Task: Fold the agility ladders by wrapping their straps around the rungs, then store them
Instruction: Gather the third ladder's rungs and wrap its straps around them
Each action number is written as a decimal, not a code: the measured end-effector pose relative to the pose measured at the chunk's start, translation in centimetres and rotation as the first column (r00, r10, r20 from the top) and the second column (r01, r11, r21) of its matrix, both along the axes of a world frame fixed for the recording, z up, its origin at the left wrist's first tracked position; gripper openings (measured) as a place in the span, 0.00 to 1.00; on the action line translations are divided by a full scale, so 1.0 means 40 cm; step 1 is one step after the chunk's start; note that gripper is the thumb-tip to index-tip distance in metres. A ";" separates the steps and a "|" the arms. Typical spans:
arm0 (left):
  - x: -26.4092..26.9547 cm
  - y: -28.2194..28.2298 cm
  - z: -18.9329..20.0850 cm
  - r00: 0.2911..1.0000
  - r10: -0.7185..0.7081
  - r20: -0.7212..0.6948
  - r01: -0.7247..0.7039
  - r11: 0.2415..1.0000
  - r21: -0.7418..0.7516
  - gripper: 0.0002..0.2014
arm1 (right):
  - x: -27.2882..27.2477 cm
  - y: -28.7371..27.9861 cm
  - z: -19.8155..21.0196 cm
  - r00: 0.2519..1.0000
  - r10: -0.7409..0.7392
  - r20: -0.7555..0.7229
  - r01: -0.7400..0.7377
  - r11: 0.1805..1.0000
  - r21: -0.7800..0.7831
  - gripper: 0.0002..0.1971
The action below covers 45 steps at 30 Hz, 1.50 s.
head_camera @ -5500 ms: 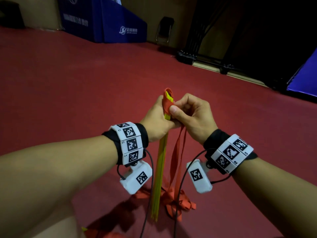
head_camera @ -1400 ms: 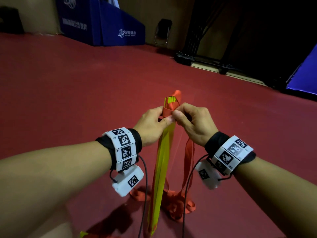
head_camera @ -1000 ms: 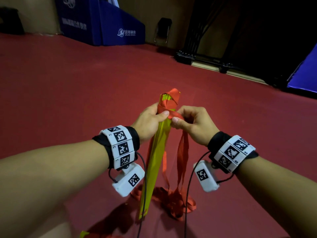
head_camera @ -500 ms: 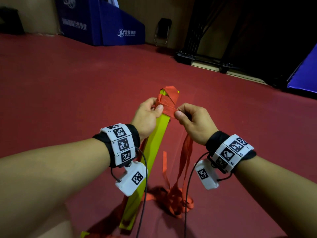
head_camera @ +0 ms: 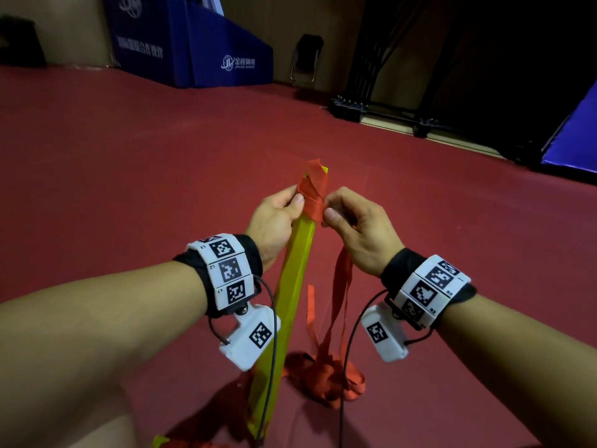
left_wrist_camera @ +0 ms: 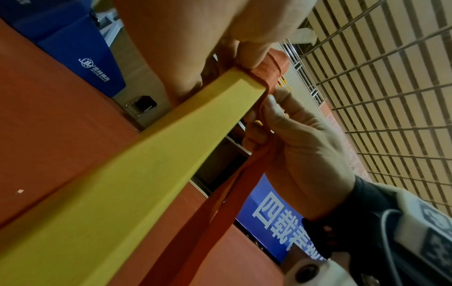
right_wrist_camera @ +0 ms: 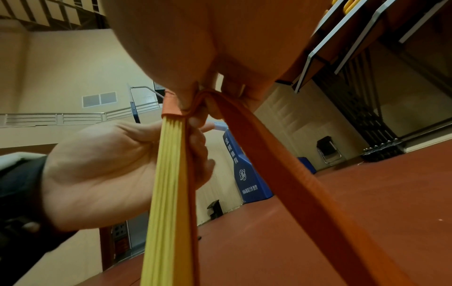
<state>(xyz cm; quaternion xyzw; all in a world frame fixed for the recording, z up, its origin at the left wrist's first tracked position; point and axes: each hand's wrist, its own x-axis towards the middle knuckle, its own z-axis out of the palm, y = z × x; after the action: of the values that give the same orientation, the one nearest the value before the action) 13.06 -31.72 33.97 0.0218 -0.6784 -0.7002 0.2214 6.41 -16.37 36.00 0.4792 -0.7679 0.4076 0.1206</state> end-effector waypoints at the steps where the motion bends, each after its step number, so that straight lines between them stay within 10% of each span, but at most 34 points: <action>1: 0.002 0.003 0.003 1.000 0.011 0.019 -0.011 1.000 0.018 0.13 | 0.002 -0.002 -0.001 1.000 0.016 0.002 -0.016 1.000 -0.016 0.04; 12: 0.035 0.038 0.038 0.995 -0.083 0.055 0.074 0.987 0.144 0.06 | 0.018 -0.010 -0.015 0.996 -0.084 0.037 0.087 0.992 -0.087 0.06; 16: 0.028 0.048 0.018 0.995 -0.082 0.054 0.086 0.993 -0.075 0.25 | 0.012 -0.016 -0.009 0.987 -0.152 0.047 0.157 0.978 -0.136 0.07; 20: 0.022 0.049 0.003 0.996 -0.062 0.057 0.072 0.980 -0.186 0.23 | 0.007 -0.019 -0.008 0.990 -0.130 0.063 0.136 0.984 -0.118 0.08; 45: 0.000 0.014 0.007 0.999 0.025 0.031 -0.026 0.998 0.048 0.18 | -0.039 0.013 -0.023 0.992 -0.129 0.015 0.128 0.989 0.072 0.12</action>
<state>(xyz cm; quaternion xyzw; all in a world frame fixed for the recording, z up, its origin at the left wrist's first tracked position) 13.04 -31.17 34.25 0.0463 -0.6641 -0.7132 0.2195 4.86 -15.87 35.07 0.4289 -0.8123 0.3759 0.1221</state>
